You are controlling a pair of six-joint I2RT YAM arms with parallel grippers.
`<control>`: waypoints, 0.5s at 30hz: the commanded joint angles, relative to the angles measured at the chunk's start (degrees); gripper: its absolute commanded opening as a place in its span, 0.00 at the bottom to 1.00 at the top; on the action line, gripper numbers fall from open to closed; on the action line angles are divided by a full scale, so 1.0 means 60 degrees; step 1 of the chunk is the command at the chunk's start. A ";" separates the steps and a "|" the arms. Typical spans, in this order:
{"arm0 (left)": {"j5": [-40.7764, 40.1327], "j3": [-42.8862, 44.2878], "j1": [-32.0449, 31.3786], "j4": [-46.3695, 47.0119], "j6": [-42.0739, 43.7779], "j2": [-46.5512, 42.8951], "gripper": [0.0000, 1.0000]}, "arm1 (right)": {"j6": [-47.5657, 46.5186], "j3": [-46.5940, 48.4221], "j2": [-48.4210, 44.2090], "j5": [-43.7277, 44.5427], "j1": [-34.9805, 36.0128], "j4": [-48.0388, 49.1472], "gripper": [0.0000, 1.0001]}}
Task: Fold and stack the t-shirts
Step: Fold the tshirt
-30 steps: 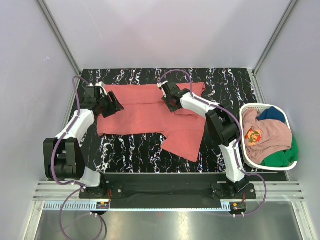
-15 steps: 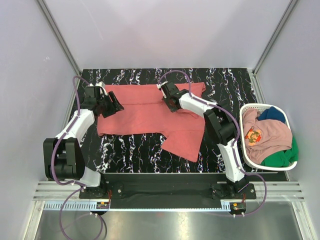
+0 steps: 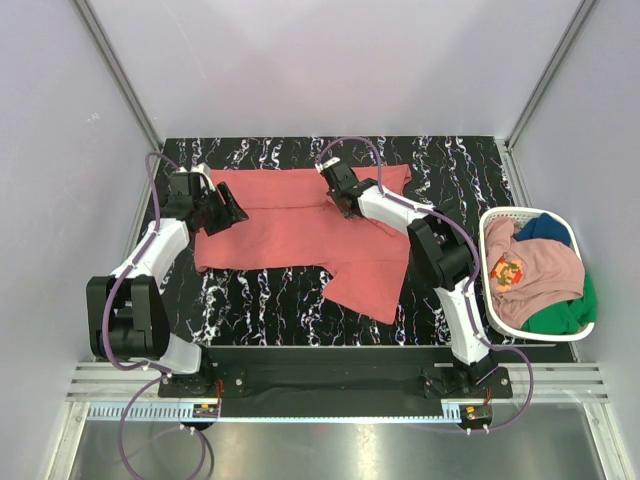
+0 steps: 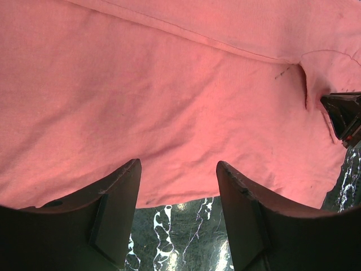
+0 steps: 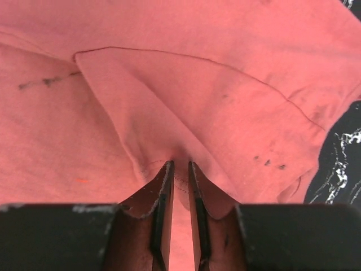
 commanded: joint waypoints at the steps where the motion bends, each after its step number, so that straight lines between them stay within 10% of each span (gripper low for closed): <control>1: 0.0228 0.0119 -0.0009 0.0362 0.0194 -0.0147 0.61 | -0.0006 0.0368 -0.0277 0.0655 0.0007 0.0412 0.24; 15: 0.0287 0.0148 0.0006 0.0362 0.0209 -0.0118 0.62 | -0.0124 -0.0232 -0.1010 -0.0956 0.0344 0.0544 0.22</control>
